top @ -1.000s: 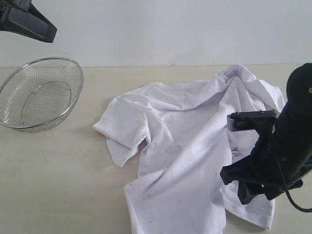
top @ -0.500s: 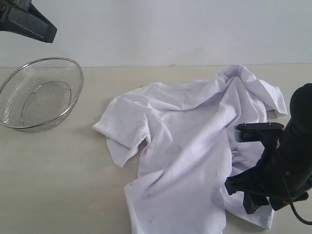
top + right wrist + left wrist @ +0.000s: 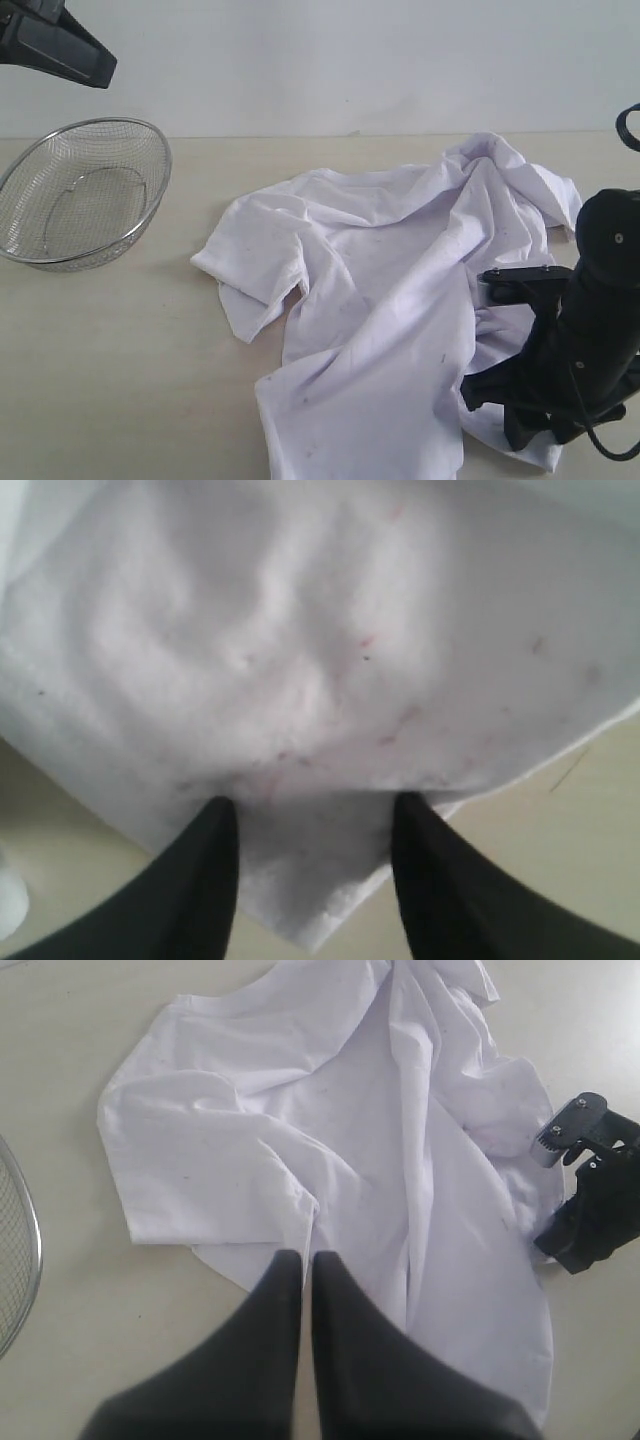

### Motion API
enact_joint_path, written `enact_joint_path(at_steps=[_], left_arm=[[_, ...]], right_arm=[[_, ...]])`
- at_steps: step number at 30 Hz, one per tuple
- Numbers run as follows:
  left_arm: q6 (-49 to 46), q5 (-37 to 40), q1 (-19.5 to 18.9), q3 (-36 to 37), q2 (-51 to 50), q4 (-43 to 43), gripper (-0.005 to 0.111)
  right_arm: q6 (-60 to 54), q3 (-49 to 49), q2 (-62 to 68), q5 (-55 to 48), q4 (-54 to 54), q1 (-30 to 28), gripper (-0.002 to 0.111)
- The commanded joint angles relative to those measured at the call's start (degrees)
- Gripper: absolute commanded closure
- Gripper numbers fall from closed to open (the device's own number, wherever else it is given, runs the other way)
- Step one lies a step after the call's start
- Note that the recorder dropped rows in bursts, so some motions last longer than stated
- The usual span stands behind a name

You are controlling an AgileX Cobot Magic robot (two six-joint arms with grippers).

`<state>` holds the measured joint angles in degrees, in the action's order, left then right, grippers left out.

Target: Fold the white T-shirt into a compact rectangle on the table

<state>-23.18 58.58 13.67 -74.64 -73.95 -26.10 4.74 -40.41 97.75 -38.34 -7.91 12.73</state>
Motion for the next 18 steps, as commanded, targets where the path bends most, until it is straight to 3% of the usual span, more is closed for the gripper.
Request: enact_joint_path(at_steps=[1, 5, 18], left_arm=[[-0.39, 0.07, -0.08, 0.12, 0.43, 0.22, 0.102], [-0.39, -0.15, -0.08, 0.12, 0.43, 0.22, 0.102], [-0.39, -0.36, -0.08, 0.12, 0.43, 0.22, 0.102]], right_arm=[[-0.88, 0.44, 1.88, 1.92, 0.07, -0.16, 0.087], [-3.71, 0.44, 2.87, 0.78, 0.07, -0.16, 0.108], [1.69, 0.44, 3.43, -10.13, 11.73, -0.16, 0.108]])
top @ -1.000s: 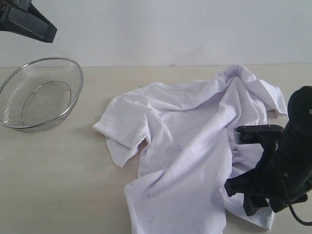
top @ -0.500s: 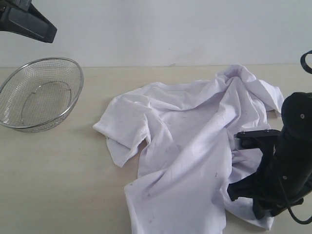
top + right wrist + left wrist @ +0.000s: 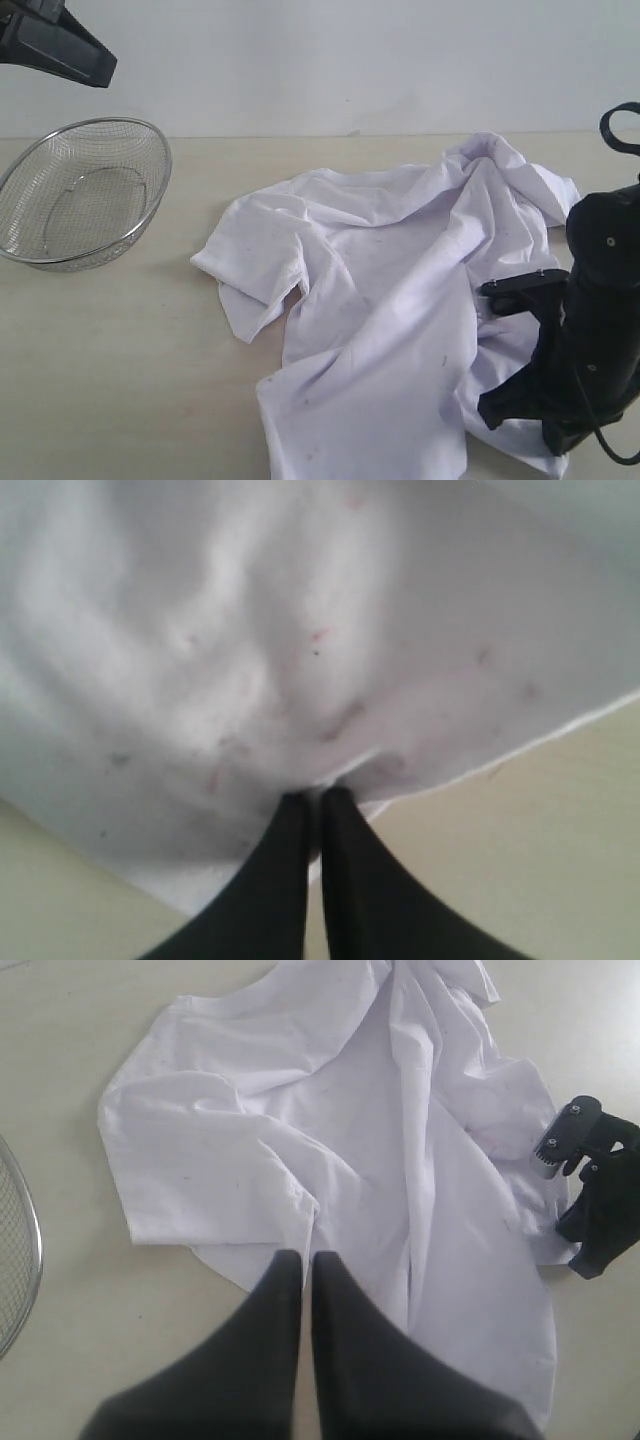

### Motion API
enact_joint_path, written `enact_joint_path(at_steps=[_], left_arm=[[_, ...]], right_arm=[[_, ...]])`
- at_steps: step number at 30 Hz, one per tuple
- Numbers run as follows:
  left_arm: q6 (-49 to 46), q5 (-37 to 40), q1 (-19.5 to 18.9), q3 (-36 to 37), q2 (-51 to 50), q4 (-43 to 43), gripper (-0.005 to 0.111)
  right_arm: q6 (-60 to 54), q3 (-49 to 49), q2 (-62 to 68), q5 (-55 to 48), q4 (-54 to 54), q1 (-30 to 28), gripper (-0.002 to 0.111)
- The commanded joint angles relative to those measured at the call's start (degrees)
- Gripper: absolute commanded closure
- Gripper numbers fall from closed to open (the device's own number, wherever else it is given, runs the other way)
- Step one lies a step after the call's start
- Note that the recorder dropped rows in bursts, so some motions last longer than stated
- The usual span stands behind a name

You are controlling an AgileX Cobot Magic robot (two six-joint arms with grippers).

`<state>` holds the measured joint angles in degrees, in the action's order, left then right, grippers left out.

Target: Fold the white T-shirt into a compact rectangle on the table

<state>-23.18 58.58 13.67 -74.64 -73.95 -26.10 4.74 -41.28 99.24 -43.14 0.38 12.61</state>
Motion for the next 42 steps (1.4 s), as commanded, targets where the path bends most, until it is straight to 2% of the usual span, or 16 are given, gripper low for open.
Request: enact_joint_path(at_steps=[1, 14, 20, 25, 30, 34, 42], left_arm=[[-0.39, -0.36, -0.08, 0.12, 0.43, 0.22, 0.102], [-0.39, -0.24, -0.08, 0.12, 0.43, 0.22, 0.102], [-0.39, -0.14, -0.08, 0.12, 0.43, 0.33, 0.102], [-0.39, -1.14, -0.08, 0.12, 0.43, 0.34, 0.102], [-0.39, -2.52, -0.08, 0.12, 0.18, 0.2, 0.102], [-0.39, -3.2, -0.08, 0.12, -0.11, 0.2, 0.102], [-0.39, -3.51, -0.08, 0.12, -0.11, -0.01, 0.102]], right_arm=[[1.81, 1.31, 1.94, -5.45, 3.44, -0.04, 0.108], [4.13, 1.31, 1.94, -14.11, 12.46, -0.54, 0.108], [4.12, 1.31, 1.7, -15.31, 14.37, -8.84, 0.108], [3.86, 0.76, -4.54, -10.55, 10.91, -10.91, 0.108], [-5.08, -1.65, -13.27, -7.16, -2.84, -10.81, 0.108], [-9.28, -1.26, -12.92, -6.14, -10.33, -10.81, 0.108], [-9.83, 0.32, -9.05, -1.98, -12.1, -10.81, 0.108]])
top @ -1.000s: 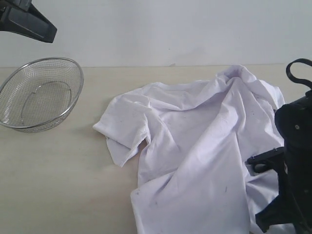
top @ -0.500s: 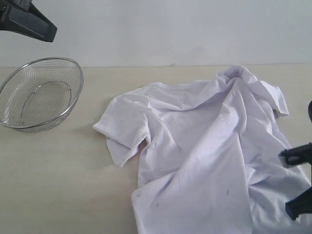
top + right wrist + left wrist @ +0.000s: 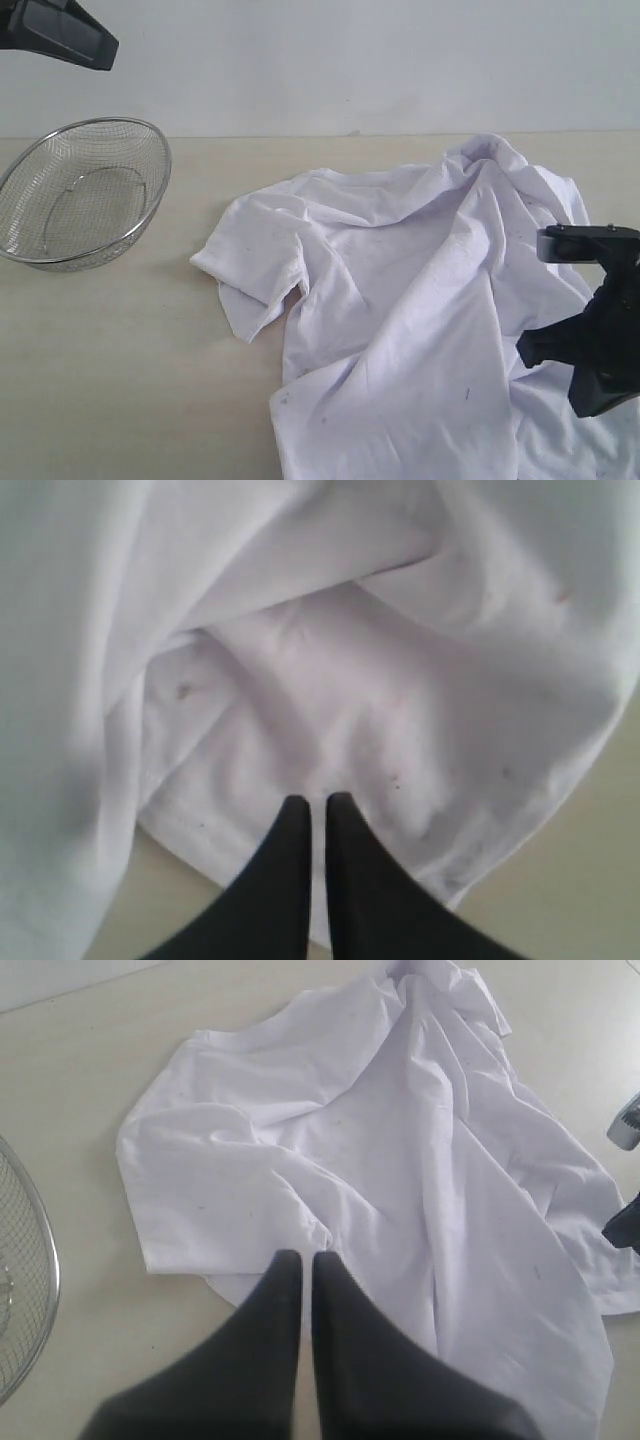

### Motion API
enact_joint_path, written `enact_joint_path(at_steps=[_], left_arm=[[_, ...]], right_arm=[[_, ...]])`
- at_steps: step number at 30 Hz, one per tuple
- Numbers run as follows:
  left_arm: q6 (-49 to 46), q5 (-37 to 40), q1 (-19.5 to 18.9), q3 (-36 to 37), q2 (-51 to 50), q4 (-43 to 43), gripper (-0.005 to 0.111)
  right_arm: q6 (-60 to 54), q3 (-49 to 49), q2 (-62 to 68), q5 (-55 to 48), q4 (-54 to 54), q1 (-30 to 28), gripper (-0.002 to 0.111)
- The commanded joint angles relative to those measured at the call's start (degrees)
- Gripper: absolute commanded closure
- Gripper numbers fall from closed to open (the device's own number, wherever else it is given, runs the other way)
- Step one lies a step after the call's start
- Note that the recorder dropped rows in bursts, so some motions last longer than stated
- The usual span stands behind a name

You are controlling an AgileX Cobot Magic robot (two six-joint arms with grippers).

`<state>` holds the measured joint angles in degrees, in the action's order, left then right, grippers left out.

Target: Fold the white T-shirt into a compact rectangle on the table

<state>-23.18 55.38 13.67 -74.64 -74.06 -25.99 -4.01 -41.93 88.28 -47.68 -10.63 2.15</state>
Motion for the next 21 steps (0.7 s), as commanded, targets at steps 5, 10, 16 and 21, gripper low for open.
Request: enact_joint_path(at_steps=[5, 10, 16, 21], left_arm=[[-0.39, 0.31, -0.08, 0.12, -0.01, -0.05, 0.102], [-0.39, 0.69, -0.08, 0.12, -0.01, -0.05, 0.102], [-0.39, 0.94, -0.08, 0.12, -0.01, -0.62, 0.102], [-0.39, 1.32, -0.08, 0.12, -0.01, -0.73, 0.102]], right_arm=[[-2.12, 1.22, 4.37, 4.0, -3.25, -0.35, 0.108], [-3.06, 1.22, 4.49, 4.5, -3.72, -0.35, 0.108], [-3.44, 1.22, 7.27, 3.83, -3.72, -0.35, 0.108], [-3.6, 1.22, 8.4, 4.48, -3.72, -0.35, 0.108]])
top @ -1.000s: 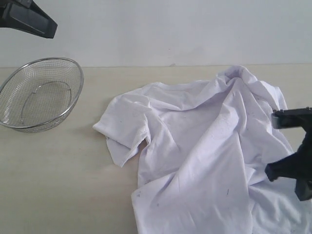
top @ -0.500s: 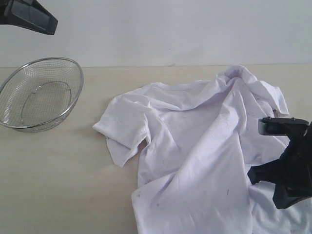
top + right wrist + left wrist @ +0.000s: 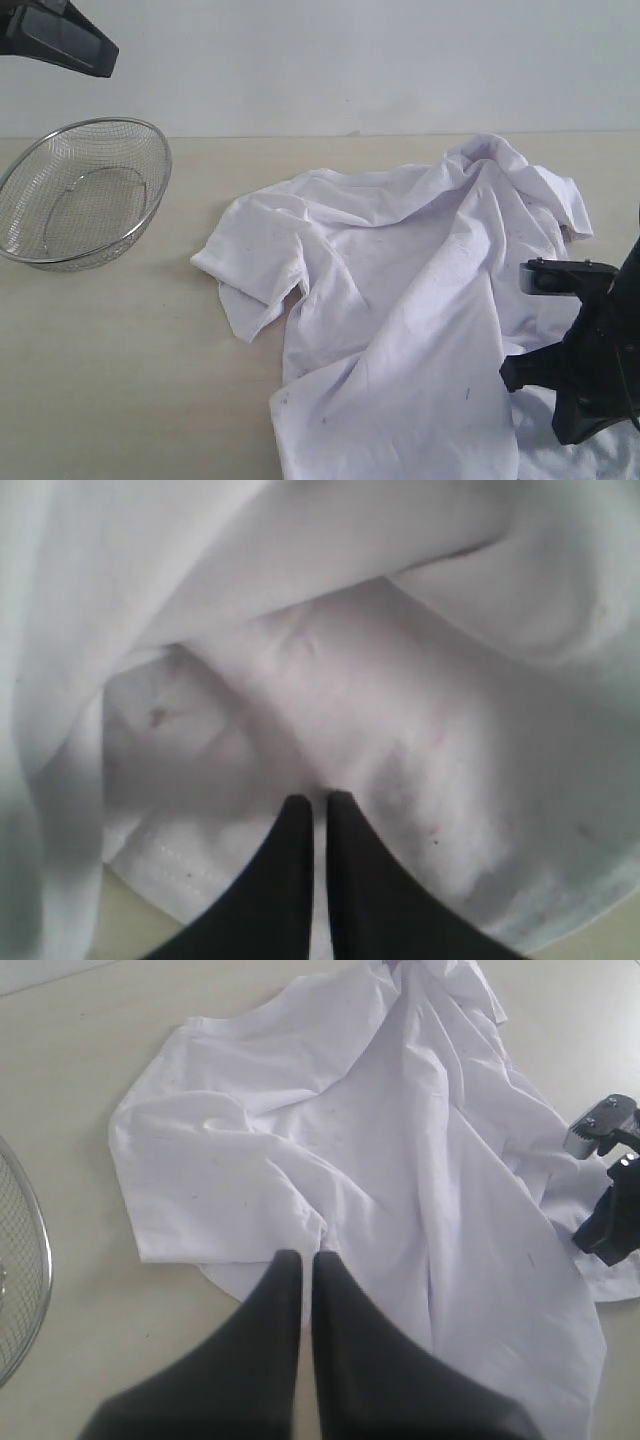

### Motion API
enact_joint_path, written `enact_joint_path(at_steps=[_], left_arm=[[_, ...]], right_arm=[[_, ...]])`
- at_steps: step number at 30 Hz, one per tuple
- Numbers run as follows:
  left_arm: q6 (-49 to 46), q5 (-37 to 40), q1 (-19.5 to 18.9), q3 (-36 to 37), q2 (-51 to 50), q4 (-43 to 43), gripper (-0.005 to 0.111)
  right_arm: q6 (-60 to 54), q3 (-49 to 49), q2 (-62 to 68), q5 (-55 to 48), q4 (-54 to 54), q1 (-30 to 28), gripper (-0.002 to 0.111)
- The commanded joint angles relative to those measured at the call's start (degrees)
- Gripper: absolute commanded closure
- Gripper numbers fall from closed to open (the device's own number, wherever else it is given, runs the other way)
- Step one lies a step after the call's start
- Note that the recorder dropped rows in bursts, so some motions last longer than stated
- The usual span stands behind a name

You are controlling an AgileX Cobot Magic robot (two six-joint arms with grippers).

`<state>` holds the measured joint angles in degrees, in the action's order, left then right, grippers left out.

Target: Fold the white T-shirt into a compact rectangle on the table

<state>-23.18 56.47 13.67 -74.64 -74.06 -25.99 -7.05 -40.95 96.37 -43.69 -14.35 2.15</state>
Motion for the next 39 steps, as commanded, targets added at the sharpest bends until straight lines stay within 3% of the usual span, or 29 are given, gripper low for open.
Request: enact_joint_path(at_steps=[1, 25, 39], left_arm=[[-0.39, 0.22, -0.08, 0.12, -0.01, -0.73, 0.102], [-0.39, 1.16, -0.08, 0.12, 0.34, -0.73, 0.102], [-0.87, 1.91, -0.08, 0.12, 0.34, -0.73, 0.102]], right_arm=[[-0.93, 0.24, 0.31, 0.49, -0.01, -0.35, 0.108], [0.21, 0.24, 1.85, -4.51, 4.21, -0.35, 0.108], [11.52, 3.58, 3.66, -8.11, 19.36, -0.91, 0.108]])
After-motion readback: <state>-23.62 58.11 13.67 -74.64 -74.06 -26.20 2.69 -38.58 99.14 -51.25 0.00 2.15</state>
